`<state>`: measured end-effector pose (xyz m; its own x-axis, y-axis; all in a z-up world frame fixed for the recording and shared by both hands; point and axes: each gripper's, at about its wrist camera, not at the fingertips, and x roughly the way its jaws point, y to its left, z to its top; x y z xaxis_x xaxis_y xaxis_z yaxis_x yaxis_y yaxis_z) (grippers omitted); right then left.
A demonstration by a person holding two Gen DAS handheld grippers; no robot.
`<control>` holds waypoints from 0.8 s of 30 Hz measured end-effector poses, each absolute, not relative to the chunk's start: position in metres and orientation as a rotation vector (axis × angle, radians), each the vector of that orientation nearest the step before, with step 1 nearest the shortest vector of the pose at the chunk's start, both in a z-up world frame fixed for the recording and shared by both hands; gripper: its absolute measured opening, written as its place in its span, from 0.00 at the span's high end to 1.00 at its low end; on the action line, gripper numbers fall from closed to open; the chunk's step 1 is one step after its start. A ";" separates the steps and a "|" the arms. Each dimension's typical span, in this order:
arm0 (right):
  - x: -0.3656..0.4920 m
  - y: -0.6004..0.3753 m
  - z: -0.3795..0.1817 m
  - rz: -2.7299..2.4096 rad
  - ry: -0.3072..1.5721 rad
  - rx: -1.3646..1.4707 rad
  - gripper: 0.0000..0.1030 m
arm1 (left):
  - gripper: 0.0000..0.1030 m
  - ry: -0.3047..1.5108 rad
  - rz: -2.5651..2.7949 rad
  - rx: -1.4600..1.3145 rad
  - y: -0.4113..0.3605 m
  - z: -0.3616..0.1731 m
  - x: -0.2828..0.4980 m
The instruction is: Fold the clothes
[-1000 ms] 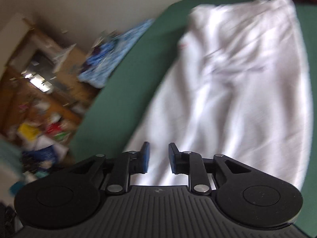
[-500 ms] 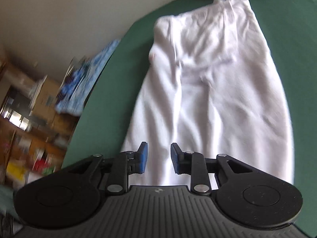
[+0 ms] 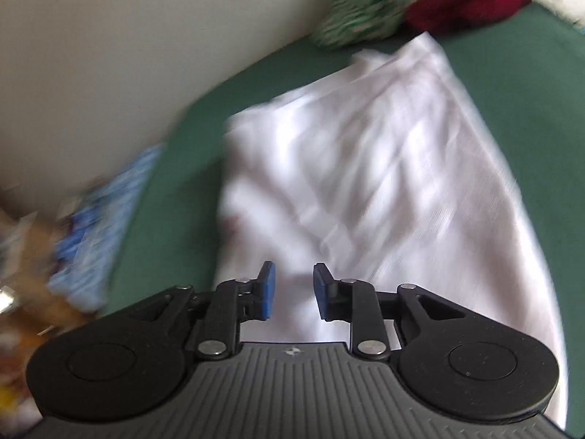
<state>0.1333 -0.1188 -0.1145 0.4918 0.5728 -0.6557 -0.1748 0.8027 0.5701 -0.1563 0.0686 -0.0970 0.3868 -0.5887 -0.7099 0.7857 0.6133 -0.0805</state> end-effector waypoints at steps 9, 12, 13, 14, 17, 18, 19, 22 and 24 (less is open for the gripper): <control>-0.020 -0.125 -0.130 0.672 1.158 0.390 0.70 | 0.52 0.859 -0.830 0.327 0.058 -0.118 -0.169; -0.044 -0.140 -0.132 0.672 1.123 0.401 0.71 | 0.52 0.874 -0.784 0.338 0.052 -0.123 -0.168; -0.049 -0.144 -0.134 0.672 1.114 0.408 0.71 | 0.52 0.880 -0.771 0.337 0.051 -0.124 -0.168; -0.054 -0.147 -0.135 0.674 1.106 0.418 0.71 | 0.52 0.886 -0.758 0.338 0.049 -0.126 -0.167; -0.064 -0.155 -0.143 0.674 1.081 0.493 0.72 | 0.52 0.910 -0.704 0.345 0.043 -0.138 -0.167; -0.067 -0.154 -0.145 0.667 1.080 0.527 0.73 | 0.52 0.929 -0.682 0.341 0.043 -0.143 -0.166; -0.069 -0.154 -0.148 0.660 1.080 0.560 0.74 | 0.52 0.947 -0.661 0.335 0.043 -0.148 -0.165; -0.080 -0.155 -0.161 0.607 1.187 0.530 0.65 | 0.52 0.980 -0.610 0.315 0.042 -0.159 -0.172; -0.092 -0.158 -0.163 0.552 1.203 0.426 0.66 | 0.52 0.979 -0.585 0.342 0.041 -0.163 -0.184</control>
